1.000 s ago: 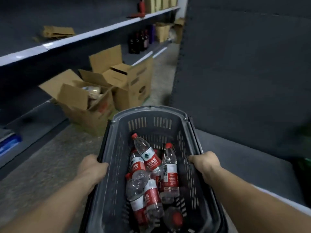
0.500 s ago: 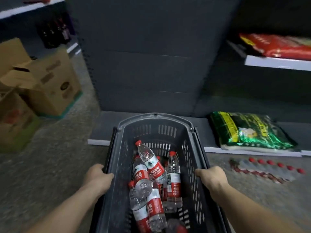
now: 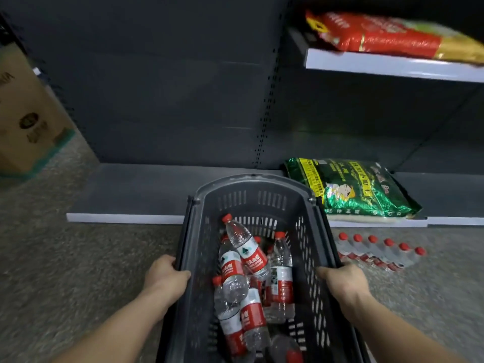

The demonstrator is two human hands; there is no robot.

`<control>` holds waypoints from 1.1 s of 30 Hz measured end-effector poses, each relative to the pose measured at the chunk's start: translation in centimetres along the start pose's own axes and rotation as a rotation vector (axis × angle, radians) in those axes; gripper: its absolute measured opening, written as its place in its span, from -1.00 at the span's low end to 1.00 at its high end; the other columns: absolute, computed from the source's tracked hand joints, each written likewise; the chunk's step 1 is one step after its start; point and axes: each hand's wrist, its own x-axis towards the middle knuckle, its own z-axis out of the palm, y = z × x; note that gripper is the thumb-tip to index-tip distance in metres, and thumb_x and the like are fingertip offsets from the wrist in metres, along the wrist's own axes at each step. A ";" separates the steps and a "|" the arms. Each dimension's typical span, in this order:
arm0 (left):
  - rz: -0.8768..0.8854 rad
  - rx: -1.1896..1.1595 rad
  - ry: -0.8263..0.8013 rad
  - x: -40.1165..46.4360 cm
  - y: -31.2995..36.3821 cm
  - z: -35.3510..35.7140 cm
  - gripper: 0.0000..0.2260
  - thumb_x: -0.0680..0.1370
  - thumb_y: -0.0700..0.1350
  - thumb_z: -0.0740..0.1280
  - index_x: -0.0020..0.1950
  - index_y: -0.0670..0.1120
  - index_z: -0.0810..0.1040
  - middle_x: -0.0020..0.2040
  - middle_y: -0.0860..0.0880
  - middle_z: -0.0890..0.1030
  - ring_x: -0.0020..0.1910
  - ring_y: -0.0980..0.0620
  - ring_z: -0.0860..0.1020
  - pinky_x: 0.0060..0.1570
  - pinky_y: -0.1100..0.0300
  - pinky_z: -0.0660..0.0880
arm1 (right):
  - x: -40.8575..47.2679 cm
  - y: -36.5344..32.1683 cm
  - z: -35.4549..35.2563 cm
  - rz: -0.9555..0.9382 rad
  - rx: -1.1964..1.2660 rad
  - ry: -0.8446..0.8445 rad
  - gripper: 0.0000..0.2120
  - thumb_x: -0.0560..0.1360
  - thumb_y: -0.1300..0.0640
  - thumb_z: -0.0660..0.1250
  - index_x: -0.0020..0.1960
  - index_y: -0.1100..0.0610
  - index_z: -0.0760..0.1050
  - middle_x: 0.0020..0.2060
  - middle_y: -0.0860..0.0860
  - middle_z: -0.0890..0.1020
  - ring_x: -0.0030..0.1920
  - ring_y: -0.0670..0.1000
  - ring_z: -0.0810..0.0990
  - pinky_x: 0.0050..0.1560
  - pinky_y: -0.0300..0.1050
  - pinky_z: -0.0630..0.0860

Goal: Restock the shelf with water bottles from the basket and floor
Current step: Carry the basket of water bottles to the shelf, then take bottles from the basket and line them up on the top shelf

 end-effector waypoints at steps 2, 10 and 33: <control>0.012 0.006 -0.007 1.2 0.1 1.7 -0.58 0.46 -0.14 0.41 0.31 -0.19 0.49 0.15 -0.18 0.61 0.04 -0.13 0.58 -0.01 0.15 0.51 | 1.5 1.3 0.5 0.001 0.020 0.003 -0.84 0.32 0.16 0.49 -0.35 0.16 0.54 -0.41 0.09 0.66 -0.33 0.13 0.66 -0.21 -0.03 0.63; 0.063 0.029 0.020 5.7 -1.1 6.8 -0.67 0.47 -0.16 0.42 0.22 -0.18 0.55 -0.06 -0.08 0.58 -0.29 0.05 0.47 -0.44 0.30 0.31 | 6.0 5.5 4.6 0.048 0.062 -0.016 -0.90 0.41 0.21 0.43 -0.21 0.25 0.58 -0.29 0.13 0.67 -0.10 0.25 0.69 0.06 0.14 0.63; 0.050 0.060 0.069 13.5 -7.7 13.5 -0.83 0.45 -0.20 0.43 0.02 -0.14 0.57 -0.12 -0.11 0.61 -0.22 -0.06 0.54 -0.34 0.22 0.40 | 14.5 10.7 13.7 0.032 0.068 -0.056 -0.86 0.41 0.15 0.48 -0.20 0.20 0.57 -0.22 0.14 0.70 -0.19 0.16 0.69 -0.02 0.07 0.66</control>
